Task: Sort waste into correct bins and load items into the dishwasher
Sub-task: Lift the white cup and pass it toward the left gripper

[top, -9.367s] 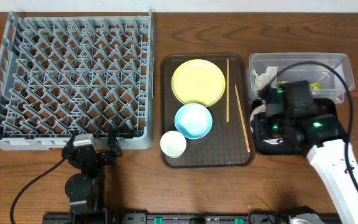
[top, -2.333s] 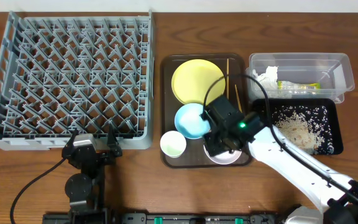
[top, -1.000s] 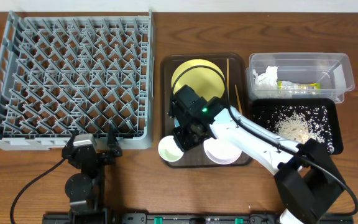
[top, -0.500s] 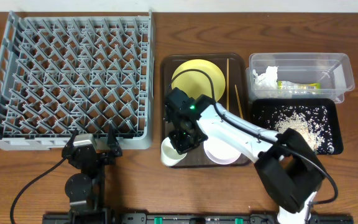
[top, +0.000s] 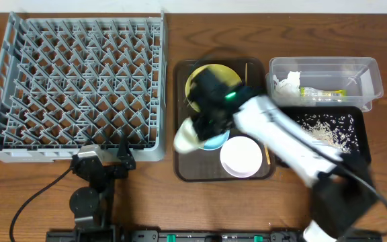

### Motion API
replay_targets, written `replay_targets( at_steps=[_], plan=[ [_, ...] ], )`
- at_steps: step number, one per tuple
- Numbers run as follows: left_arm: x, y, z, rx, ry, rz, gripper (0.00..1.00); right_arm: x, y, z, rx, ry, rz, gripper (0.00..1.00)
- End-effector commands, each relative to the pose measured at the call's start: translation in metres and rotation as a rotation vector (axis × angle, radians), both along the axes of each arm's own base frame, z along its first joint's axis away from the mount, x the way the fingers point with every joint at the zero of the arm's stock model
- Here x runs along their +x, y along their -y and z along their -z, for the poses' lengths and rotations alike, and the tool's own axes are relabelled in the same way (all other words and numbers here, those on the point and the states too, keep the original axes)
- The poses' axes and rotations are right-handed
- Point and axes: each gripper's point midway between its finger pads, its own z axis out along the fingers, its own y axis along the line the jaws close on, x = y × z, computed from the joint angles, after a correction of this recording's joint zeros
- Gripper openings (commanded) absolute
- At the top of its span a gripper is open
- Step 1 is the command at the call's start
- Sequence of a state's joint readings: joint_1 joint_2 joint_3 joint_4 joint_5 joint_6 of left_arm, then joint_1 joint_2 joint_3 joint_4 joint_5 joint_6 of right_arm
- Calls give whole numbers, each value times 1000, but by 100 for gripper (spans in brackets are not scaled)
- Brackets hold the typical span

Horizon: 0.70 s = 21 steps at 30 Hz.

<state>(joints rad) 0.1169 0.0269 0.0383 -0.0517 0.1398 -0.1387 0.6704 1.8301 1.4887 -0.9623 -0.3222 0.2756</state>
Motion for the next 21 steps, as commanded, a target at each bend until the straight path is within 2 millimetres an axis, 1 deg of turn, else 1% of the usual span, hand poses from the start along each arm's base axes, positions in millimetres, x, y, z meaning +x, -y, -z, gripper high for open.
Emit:
replay_targets(
  at_steps=[1, 5, 7, 10, 11, 14, 15, 16, 18, 20, 21],
  plan=[
    [0, 19, -22, -184, -9, 90, 94, 50, 36, -66, 126, 167, 128, 1],
    [7, 30, -49, -220, -53, 153, 94, 79, 59, -98, 258, 230, 197, 1],
    [15, 33, -60, -246, -95, 171, 94, 89, 67, -108, 317, 243, 214, 1],
    [34, 31, -67, -354, -204, 140, 94, 97, 76, -115, 361, 252, 225, 1],
    [41, 33, -69, -396, -234, 145, 94, 98, 79, -115, 359, 257, 226, 1],
    [61, 50, -71, -518, -303, 231, 94, 100, 79, -116, 361, 274, 215, 1],
    [68, 58, -73, -574, -315, 273, 94, 101, 78, -117, 365, 280, 213, 1],
    [74, 68, -76, -666, -327, 327, 94, 102, 77, -118, 368, 286, 210, 1],
    [81, 85, -80, -869, -377, 402, 94, 103, 74, -121, 383, 294, 202, 1],
    [83, 98, -75, -1102, -489, 432, 94, 103, 70, -126, 415, 297, 185, 1],
    [83, 103, -69, -1223, -566, 419, 95, 104, 68, -129, 431, 303, 179, 1]
  ],
)
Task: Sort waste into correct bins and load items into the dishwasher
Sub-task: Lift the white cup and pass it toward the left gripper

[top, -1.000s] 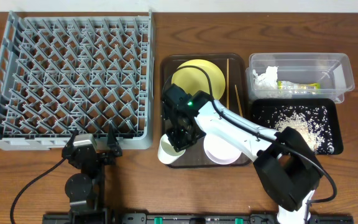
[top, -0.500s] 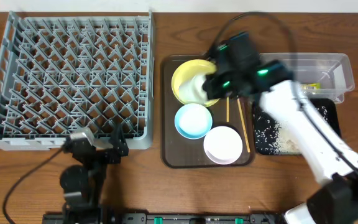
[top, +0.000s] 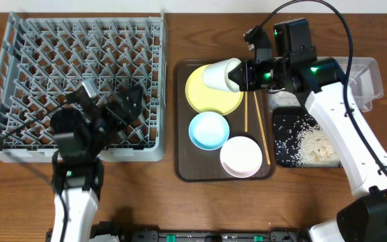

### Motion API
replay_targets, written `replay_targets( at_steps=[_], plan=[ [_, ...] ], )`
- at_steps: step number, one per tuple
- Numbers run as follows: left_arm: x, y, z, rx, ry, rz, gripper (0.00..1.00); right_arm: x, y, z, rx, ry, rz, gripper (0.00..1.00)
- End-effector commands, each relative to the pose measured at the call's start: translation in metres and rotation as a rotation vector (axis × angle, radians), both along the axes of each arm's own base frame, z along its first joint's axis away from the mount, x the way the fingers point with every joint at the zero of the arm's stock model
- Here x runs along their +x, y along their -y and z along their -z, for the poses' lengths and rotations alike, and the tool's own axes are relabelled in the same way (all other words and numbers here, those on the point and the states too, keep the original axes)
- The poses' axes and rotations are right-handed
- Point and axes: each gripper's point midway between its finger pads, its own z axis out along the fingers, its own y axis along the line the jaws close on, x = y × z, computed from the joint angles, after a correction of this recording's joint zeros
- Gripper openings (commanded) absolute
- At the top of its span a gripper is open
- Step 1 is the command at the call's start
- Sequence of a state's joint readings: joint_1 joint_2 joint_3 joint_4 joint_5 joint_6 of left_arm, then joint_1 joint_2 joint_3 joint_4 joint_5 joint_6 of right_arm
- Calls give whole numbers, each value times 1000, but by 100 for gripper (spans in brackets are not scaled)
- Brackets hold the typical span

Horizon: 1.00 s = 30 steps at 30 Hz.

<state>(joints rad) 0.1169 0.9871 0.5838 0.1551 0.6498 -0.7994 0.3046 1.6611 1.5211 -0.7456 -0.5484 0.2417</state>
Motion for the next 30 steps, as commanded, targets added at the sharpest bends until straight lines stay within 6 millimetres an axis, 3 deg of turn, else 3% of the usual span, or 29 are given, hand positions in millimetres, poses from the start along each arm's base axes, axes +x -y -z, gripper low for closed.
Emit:
replay_targets(
  at_steps=[1, 6, 12, 15, 20, 30],
  plan=[
    [-11, 35, 6, -508, -349, 111, 94, -2, -9, -15, 64, 37, -58, 1],
    [-20, 53, 25, -734, -623, 171, 94, 6, -20, -29, 139, 82, -86, 1],
    [-34, 65, 24, -771, -691, 290, 94, 0, -37, -23, 233, 30, -181, 1],
    [-35, 68, 14, -718, -602, 368, 94, -4, -50, -17, 309, 6, -274, 1],
    [-47, 77, -25, -589, -346, 616, 94, -15, -73, -22, 539, -16, -503, 1],
    [-50, 78, -25, -580, -336, 650, 94, -44, -127, -9, 593, -71, -654, 1]
  ],
)
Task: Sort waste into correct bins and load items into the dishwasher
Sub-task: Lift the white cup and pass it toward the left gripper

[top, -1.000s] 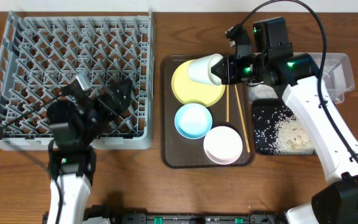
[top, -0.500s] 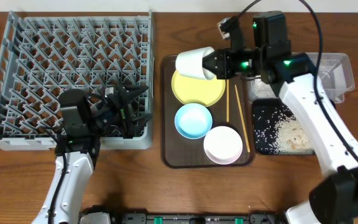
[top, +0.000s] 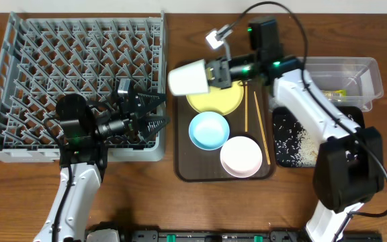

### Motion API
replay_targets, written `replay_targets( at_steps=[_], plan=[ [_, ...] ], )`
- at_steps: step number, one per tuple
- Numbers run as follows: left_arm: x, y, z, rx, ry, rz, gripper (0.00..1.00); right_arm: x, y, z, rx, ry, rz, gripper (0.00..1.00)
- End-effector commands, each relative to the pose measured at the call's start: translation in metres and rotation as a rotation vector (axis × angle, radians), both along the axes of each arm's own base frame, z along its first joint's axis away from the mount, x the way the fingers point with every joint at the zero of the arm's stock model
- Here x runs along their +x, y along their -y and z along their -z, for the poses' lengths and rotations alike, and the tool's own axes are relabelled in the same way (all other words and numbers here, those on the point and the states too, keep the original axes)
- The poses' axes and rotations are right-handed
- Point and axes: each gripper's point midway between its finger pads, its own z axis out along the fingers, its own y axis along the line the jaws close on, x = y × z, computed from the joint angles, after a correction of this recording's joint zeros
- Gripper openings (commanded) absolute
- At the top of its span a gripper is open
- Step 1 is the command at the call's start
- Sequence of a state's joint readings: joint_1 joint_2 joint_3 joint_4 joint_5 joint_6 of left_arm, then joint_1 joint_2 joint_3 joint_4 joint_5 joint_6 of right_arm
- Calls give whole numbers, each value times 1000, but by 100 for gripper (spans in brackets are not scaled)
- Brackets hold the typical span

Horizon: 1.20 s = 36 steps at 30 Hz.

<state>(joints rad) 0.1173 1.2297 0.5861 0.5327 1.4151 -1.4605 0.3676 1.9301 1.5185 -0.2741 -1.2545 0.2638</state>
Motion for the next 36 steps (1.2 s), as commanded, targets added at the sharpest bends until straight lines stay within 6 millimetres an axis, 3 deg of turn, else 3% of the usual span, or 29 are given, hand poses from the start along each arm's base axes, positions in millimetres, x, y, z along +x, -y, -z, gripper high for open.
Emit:
replay_targets(
  at_steps=[1, 3, 8, 36],
  plan=[
    [-3, 0, -5, 3, 42, 32, 94, -31, -30, 1, 35, -60, -131, 1],
    [-3, 0, -5, 3, 42, 32, 94, -43, -44, 11, 28, -107, -176, 1],
    [-3, 1, -5, 3, 43, 37, 94, -58, -56, 20, 28, -146, -233, 1],
    [-5, 1, -5, 16, 90, 46, 92, -78, -59, 27, 27, -196, -286, 1]
  ],
)
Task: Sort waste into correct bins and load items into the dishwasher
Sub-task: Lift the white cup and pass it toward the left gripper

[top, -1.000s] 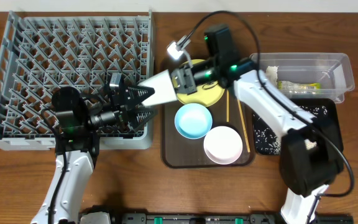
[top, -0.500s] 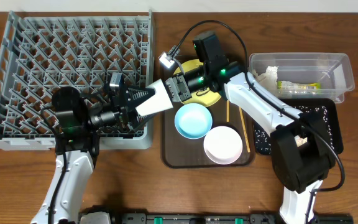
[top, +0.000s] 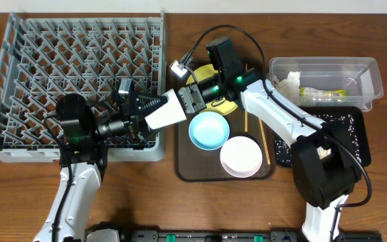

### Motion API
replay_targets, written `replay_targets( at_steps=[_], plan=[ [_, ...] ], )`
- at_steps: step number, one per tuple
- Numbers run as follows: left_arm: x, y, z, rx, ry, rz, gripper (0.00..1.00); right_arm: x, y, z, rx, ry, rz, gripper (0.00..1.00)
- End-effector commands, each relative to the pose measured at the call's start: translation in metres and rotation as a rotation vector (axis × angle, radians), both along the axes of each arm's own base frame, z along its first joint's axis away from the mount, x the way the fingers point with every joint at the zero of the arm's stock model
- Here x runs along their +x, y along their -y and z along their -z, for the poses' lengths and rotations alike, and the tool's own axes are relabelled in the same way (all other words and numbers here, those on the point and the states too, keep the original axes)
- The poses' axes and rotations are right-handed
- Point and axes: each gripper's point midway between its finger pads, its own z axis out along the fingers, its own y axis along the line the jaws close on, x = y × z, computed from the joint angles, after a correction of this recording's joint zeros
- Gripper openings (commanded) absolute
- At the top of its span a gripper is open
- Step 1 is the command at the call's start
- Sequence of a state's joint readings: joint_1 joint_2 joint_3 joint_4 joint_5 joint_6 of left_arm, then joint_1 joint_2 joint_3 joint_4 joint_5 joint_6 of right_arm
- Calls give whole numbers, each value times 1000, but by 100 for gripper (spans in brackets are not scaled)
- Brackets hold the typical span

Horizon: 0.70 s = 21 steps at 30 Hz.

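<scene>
My right gripper (top: 188, 101) is shut on the base of a white cup (top: 165, 111), which lies on its side over the gap between the brown tray (top: 180, 169) and the grey dishwasher rack (top: 79, 60). The cup's left end sits between the spread fingers of my left gripper (top: 144, 113), which looks open around it. On the tray are a yellow plate (top: 228, 106) partly hidden by the right arm, a blue bowl (top: 208, 130), a white bowl (top: 241, 156) and chopsticks (top: 246, 121).
A clear bin (top: 324, 67) at the back right holds tissue and a wrapper. In front of it a black bin (top: 345, 131) holds rice scraps. The right arm stretches across the tray's back half.
My right gripper has carried the cup left and lower, from above the plate's left edge to the rack's right edge. The cup's end now lies between my left gripper's fingers, which have stayed put.
The right gripper was over the tray with the cup beside the blue bowl while the left arm rested low. Then the cup was held above the plate and the left arm was over the rack. Later the left gripper faced right, open, and the cup has now reached it.
</scene>
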<state>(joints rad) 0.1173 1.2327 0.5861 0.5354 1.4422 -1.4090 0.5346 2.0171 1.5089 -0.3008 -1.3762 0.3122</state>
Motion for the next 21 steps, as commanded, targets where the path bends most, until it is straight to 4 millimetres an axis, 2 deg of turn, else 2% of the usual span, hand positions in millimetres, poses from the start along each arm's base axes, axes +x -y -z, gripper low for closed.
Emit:
replay_targets(
  at_steps=[1, 4, 11, 17, 21],
  plan=[
    [0, -1, -5, 5, 40, 16, 90, -10, -3, -3, 21, -5, -38, 1],
    [1, -1, -5, 7, 40, 8, 81, -10, -2, -2, 20, -8, -38, 1],
    [2, -1, -4, 9, 40, 0, 50, -10, -2, -2, 20, -8, -38, 2],
    [5, -2, -4, 22, 69, -18, 36, -6, 0, -3, 23, -3, -28, 34],
    [10, -5, -11, 33, 139, -41, 32, 14, 16, -2, 18, 3, 30, 58]
  ],
)
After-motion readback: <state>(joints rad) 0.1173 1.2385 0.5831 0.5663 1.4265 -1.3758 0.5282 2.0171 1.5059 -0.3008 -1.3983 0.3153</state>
